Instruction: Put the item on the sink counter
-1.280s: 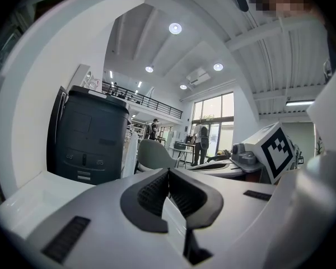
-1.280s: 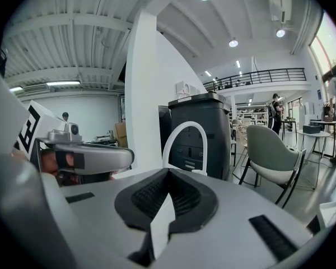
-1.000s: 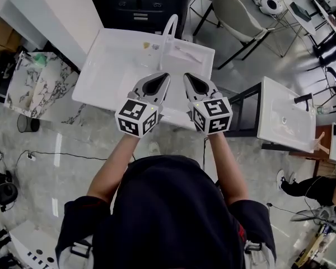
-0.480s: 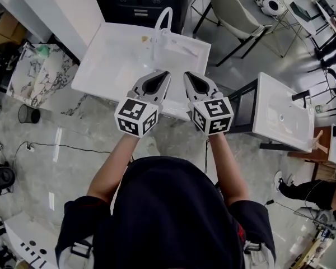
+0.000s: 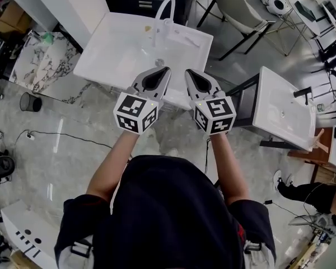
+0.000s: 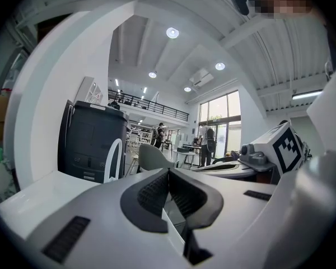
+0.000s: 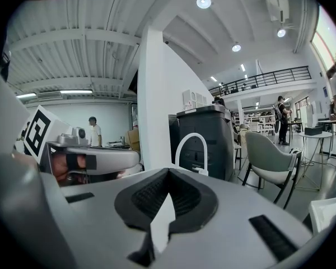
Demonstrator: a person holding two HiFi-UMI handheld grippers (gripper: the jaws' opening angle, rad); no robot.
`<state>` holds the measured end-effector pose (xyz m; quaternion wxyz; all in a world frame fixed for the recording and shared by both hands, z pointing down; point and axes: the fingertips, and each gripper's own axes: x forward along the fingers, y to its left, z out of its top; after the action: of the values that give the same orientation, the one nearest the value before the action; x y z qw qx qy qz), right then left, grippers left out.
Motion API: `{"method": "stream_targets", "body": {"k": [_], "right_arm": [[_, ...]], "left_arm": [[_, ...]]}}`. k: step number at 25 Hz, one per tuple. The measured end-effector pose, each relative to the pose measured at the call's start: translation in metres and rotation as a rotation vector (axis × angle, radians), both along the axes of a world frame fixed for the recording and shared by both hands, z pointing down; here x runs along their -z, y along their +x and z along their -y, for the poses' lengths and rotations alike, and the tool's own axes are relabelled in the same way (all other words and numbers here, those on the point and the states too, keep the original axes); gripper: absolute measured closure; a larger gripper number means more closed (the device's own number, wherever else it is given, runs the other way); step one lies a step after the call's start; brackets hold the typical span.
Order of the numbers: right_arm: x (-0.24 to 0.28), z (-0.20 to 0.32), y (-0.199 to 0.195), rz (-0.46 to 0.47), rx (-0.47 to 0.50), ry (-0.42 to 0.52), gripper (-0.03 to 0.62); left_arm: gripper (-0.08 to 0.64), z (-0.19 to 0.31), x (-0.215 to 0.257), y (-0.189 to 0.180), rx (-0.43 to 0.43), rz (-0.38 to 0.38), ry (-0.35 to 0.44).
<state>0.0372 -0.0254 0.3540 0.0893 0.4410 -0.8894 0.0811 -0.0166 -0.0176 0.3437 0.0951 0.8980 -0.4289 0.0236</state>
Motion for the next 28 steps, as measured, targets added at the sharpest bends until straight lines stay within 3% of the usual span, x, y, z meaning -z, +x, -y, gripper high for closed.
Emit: {"method": "stream_targets", "body": {"k": [28], "right_arm": [[0.005,-0.062,0.003,0.018,0.023,0.04,0.558]], "left_arm": [[0.546,-0.068,0.0,0.005,0.025,0.011,0.018]]}}
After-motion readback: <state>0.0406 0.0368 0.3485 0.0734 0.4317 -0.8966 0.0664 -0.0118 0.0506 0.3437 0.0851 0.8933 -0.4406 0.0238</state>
